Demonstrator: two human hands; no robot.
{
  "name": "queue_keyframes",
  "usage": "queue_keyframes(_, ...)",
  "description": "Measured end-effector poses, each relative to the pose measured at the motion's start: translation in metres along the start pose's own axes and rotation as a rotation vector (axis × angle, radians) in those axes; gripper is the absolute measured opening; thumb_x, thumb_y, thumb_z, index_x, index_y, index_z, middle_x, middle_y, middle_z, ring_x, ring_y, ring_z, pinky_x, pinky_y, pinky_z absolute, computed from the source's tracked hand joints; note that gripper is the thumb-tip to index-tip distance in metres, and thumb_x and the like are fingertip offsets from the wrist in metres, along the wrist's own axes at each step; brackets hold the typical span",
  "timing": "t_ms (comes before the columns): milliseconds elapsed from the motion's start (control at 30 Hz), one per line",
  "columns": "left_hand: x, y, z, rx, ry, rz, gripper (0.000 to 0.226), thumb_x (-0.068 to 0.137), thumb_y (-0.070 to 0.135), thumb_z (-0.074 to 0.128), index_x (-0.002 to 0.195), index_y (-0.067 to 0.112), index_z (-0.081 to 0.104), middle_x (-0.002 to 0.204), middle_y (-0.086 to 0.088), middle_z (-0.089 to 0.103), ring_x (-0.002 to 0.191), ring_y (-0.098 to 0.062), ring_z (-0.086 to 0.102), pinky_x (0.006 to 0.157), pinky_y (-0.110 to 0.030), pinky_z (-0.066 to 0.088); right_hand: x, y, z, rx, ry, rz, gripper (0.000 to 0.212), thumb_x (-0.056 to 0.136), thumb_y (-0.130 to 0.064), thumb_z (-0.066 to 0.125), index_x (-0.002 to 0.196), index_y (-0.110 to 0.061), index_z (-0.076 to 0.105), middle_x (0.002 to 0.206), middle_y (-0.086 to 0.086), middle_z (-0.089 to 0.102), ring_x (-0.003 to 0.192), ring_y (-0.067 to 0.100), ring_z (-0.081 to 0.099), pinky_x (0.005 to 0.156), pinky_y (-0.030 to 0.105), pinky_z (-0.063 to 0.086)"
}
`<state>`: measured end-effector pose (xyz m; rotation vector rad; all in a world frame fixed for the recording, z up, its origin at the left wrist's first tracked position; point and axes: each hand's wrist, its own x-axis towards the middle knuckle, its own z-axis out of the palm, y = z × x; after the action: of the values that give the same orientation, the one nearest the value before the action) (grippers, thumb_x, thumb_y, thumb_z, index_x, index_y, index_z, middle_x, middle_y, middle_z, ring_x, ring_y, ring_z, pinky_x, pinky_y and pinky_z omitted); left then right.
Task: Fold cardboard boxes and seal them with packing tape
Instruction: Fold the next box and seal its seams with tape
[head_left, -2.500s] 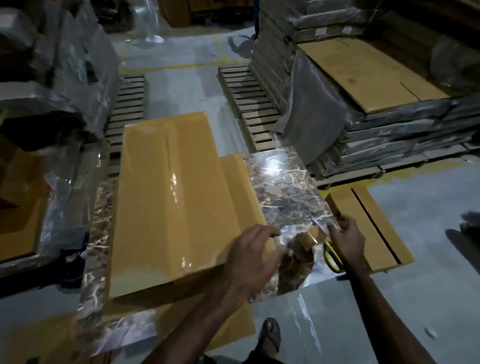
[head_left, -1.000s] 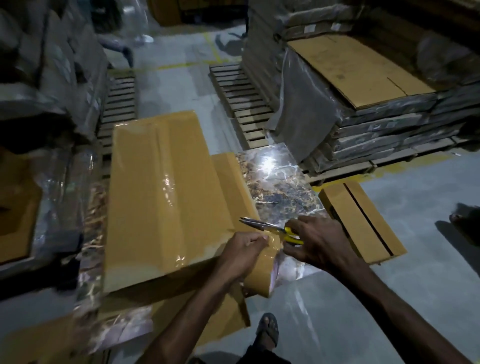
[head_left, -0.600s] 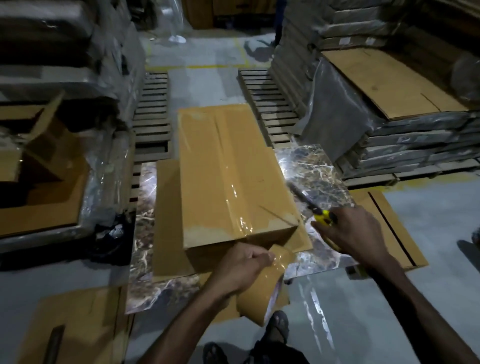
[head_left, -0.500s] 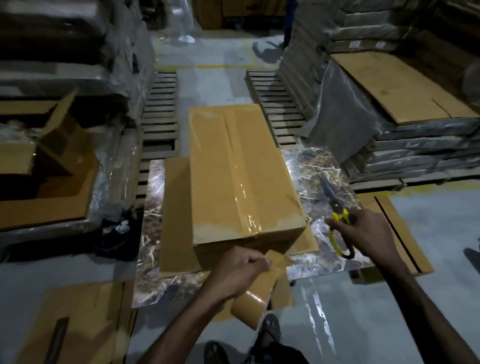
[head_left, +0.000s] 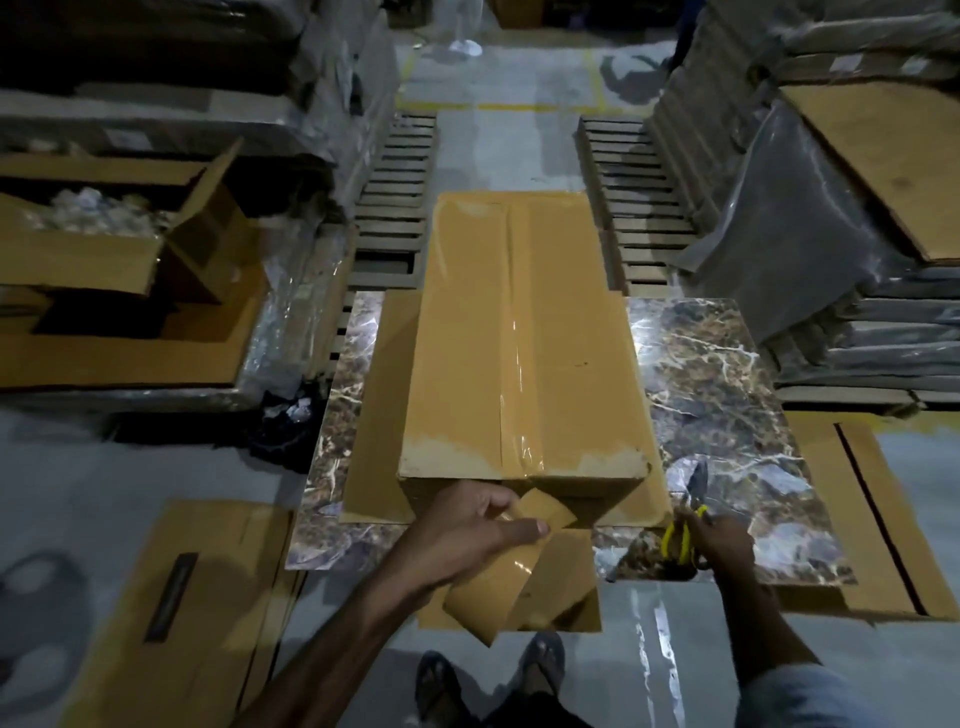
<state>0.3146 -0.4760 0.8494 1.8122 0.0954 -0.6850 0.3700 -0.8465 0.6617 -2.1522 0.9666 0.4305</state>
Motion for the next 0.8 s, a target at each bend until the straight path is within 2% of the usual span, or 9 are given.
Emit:
queue_keyframes(100,0.005,0.006,0.008,0.014,0.005,-0.008,0.018,0.088,0.042,0.079,0.084,0.025,0.081,0.085,0.013,0.077,0.080,-0.009,0.070,0.075,-0.027,0.045,0.033,0.021,0.001,-0.019,-0.054,0.057,0.056,0.089,-0.052,0.063,0.106,0.001,0.073,0.104,0.025,0.072,0.101,0.040,0.070,0.088,0.044,0.057)
queue_keyframes(233,0.013,0.006,0.019,0.014,0.042,0.001,0.041,0.075,0.064,0.078,0.091,0.027,0.081,0.119,0.003,0.076,0.113,-0.016,0.069,0.105,-0.044,0.051,0.082,0.059,0.003,-0.060,0.026,0.028,0.081,0.069,-0.073,0.049,0.102,-0.005,0.077,0.098,0.025,0.073,0.100,0.042,0.070,0.090,0.048,0.058)
queue_keyframes(333,0.019,0.007,0.025,0.024,0.036,0.007,0.047,0.072,0.069,0.077,0.090,0.026,0.081,0.124,0.001,0.074,0.120,-0.016,0.067,0.111,-0.049,0.047,0.023,0.018,-0.014,-0.014,0.183,0.015,0.067,0.077,-0.059,0.060,0.118,-0.008,0.074,0.114,0.027,0.070,0.111,0.046,0.065,0.095,0.051,0.053)
queue_keyframes(400,0.020,0.009,0.027,0.035,0.026,0.014,0.045,0.073,0.068,0.078,0.088,0.026,0.080,0.123,0.003,0.075,0.120,-0.013,0.066,0.111,-0.047,0.047,-0.022,-0.013,-0.023,0.193,0.238,-0.148,0.056,0.081,-0.052,0.065,0.116,-0.009,0.073,0.110,0.020,0.073,0.107,0.039,0.067,0.094,0.046,0.051)
queue_keyframes(467,0.021,0.014,0.027,0.059,-0.003,0.023,0.043,0.074,0.066,0.079,0.090,0.026,0.081,0.114,0.009,0.077,0.115,-0.010,0.067,0.109,-0.048,0.048,-0.076,-0.043,-0.034,0.476,0.119,-0.311,0.036,0.090,-0.042,0.076,0.110,-0.012,0.076,0.099,0.010,0.077,0.095,0.026,0.072,0.089,0.043,0.057)
queue_keyframes(533,0.021,0.019,0.026,0.078,-0.035,0.024,0.044,0.074,0.065,0.080,0.091,0.025,0.081,0.106,0.012,0.078,0.107,-0.011,0.070,0.107,-0.049,0.049,-0.132,-0.068,-0.042,0.569,-0.183,-0.429,0.025,0.090,-0.033,0.077,0.108,-0.015,0.077,0.096,0.004,0.079,0.087,0.017,0.073,0.078,0.036,0.061)
queue_keyframes(633,0.021,0.025,0.025,0.143,-0.075,0.026,0.045,0.070,0.068,0.081,0.091,0.029,0.081,0.100,0.012,0.078,0.102,-0.013,0.071,0.101,-0.050,0.053,-0.189,-0.091,-0.045,0.322,-0.559,-0.612,0.036,0.082,-0.045,0.082,0.113,-0.028,0.078,0.103,-0.010,0.078,0.095,0.004,0.073,0.082,0.024,0.059)
queue_keyframes(700,0.020,0.025,0.024,0.175,-0.103,0.040,0.043,0.069,0.067,0.081,0.092,0.030,0.081,0.094,0.006,0.078,0.097,-0.020,0.072,0.095,-0.055,0.053,-0.203,-0.099,-0.040,0.263,-0.637,-0.636,0.028,0.082,-0.045,0.083,0.103,-0.028,0.081,0.097,-0.006,0.079,0.090,0.007,0.073,0.082,0.025,0.057)
queue_keyframes(800,0.016,0.019,0.020,0.195,-0.131,0.039,0.045,0.067,0.064,0.083,0.095,0.028,0.082,0.095,0.000,0.078,0.099,-0.026,0.071,0.088,-0.049,0.054,-0.210,-0.101,-0.029,0.328,-0.550,-0.654,0.013,0.084,-0.035,0.084,0.082,-0.023,0.082,0.076,0.000,0.077,0.070,0.009,0.068,0.067,0.027,0.050)
